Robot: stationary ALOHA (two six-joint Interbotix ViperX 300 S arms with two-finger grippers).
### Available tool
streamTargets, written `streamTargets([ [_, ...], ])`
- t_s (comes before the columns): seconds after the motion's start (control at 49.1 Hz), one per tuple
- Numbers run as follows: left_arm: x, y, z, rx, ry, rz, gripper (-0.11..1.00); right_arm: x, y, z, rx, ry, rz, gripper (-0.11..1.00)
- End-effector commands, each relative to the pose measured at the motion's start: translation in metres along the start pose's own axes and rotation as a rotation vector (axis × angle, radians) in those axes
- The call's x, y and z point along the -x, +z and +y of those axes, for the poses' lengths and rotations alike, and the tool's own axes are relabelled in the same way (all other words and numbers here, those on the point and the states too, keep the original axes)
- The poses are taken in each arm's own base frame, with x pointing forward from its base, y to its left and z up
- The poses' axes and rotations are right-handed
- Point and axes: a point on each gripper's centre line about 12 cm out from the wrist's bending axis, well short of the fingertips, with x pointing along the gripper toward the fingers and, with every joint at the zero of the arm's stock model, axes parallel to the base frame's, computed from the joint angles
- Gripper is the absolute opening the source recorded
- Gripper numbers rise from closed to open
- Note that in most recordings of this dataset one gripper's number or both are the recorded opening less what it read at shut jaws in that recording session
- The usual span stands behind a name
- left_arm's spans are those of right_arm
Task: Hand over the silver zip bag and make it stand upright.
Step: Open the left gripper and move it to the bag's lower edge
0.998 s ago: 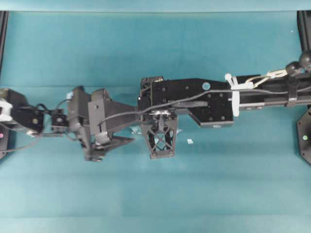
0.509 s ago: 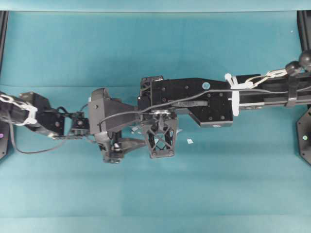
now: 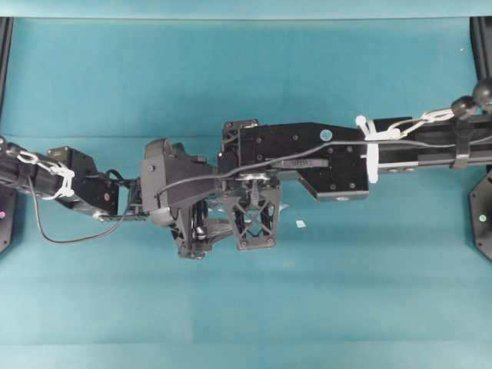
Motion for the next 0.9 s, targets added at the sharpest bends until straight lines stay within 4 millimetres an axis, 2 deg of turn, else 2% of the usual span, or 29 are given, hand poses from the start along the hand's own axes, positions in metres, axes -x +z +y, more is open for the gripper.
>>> streamTargets([
  [0.0,-0.0020,0.0056,-0.0015,-0.003,-0.005,-0.016,0.78,0.0062,0.0015,-0.0006,0.003,-0.004,-0.024,-0.05],
  [0.143,-0.0024,0.0061,-0.0016,-0.003,-0.005,-0.018,0.70,0.0062,0.0017,-0.0015,0.001,-0.006,-0.027,-0.05],
  [0.224,-0.0011,0.0035,-0.0019,-0.005,-0.006,-0.010,0.59,0.0062,0.0018,-0.0006,0.003,-0.004,-0.027,-0.05],
  [0.326,-0.0004,0.0025,-0.0017,-0.020,-0.005,-0.007,0.39,0.0062,0.0018,-0.0008,0.001,-0.006,-0.027,-0.05],
  [0.367,-0.0004,0.0023,-0.0023,-0.022,-0.006,-0.005,0.35,0.0066,0.0020,-0.0014,-0.002,-0.005,-0.029,-0.05],
  [0.876,-0.0006,-0.0037,-0.0013,-0.025,0.001,0.048,0.35,0.0051,0.0006,0.0004,-0.013,0.004,-0.022,-0.04],
])
